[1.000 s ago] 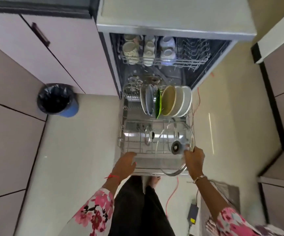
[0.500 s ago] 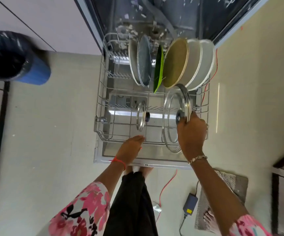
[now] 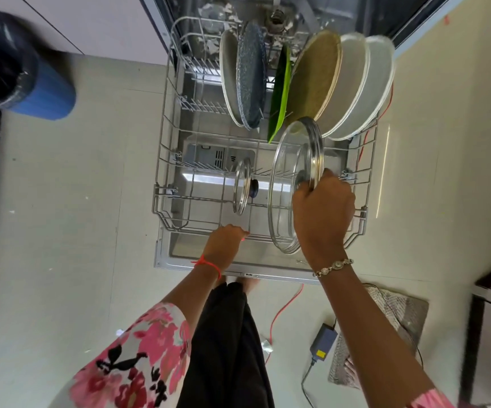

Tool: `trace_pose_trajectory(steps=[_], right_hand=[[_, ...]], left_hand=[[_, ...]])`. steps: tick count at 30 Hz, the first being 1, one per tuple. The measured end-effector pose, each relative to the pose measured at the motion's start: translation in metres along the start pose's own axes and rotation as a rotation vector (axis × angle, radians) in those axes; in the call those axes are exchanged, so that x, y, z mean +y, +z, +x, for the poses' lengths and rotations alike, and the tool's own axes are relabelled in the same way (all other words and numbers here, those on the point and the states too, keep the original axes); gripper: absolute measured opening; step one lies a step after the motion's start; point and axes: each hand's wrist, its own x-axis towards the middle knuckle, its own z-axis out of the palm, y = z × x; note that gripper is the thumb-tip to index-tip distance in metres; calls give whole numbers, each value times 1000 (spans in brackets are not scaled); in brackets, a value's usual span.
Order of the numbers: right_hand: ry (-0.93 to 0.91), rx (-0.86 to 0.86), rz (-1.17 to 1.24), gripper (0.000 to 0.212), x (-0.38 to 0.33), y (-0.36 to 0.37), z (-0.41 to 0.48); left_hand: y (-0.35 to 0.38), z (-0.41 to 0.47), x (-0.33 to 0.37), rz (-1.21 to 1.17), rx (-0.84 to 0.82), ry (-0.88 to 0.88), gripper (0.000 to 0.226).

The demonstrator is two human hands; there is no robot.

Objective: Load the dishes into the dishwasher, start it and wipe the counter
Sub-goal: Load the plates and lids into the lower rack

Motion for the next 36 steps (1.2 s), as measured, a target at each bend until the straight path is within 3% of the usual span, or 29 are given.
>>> trace_pose_trajectory(steps=[16, 22, 36], right_hand=[[31, -36, -33, 29, 7, -10, 3], [11, 25, -2, 27, 1, -12, -5], [81, -113, -100, 28, 0, 32, 16]], left_hand=[[5, 1, -4, -45, 17, 10, 41], [7, 1, -7, -61, 23, 23, 38], [7, 1, -13, -81, 22, 69, 37]])
